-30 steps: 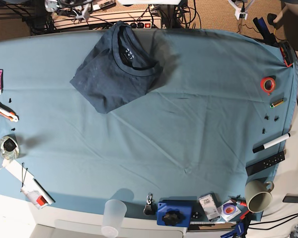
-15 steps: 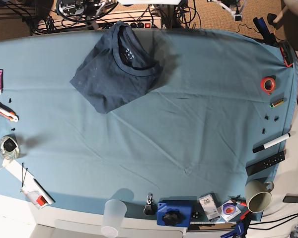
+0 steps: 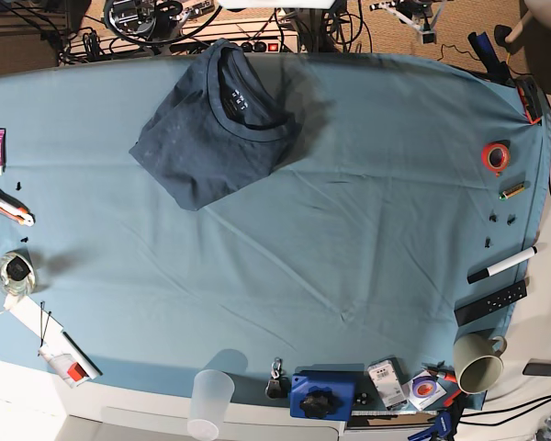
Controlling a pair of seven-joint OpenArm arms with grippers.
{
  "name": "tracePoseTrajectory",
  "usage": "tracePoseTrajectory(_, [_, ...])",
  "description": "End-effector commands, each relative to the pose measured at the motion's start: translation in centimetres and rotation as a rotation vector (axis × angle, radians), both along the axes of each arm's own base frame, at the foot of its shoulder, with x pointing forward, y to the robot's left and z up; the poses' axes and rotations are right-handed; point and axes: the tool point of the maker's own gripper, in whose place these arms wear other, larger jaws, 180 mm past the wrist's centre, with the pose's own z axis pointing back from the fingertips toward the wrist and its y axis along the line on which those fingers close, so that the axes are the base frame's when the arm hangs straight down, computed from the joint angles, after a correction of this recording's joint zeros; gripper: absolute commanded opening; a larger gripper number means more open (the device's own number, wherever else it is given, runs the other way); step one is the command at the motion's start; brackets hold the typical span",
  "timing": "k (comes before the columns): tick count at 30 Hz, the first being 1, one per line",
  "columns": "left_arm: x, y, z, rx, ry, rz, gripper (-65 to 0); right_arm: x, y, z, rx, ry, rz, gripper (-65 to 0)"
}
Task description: Fold the T-shirt properly
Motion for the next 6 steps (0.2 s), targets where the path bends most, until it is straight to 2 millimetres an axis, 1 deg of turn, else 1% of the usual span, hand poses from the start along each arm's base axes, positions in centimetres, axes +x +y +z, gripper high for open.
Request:
tracePoseTrajectory(1, [0.14,0.38,0.19,0.008,-0.016,0.002,-65.0,0.34,-0.71,0.21,-0.009,-0.011,-0.004,-65.0])
tracePoseTrajectory(6, [0.37,0.41,0.26,0.009,-0.022,0.002,-65.0,0.33,-0.66,0.2,-0.008,-0.01,-0.004,-65.0])
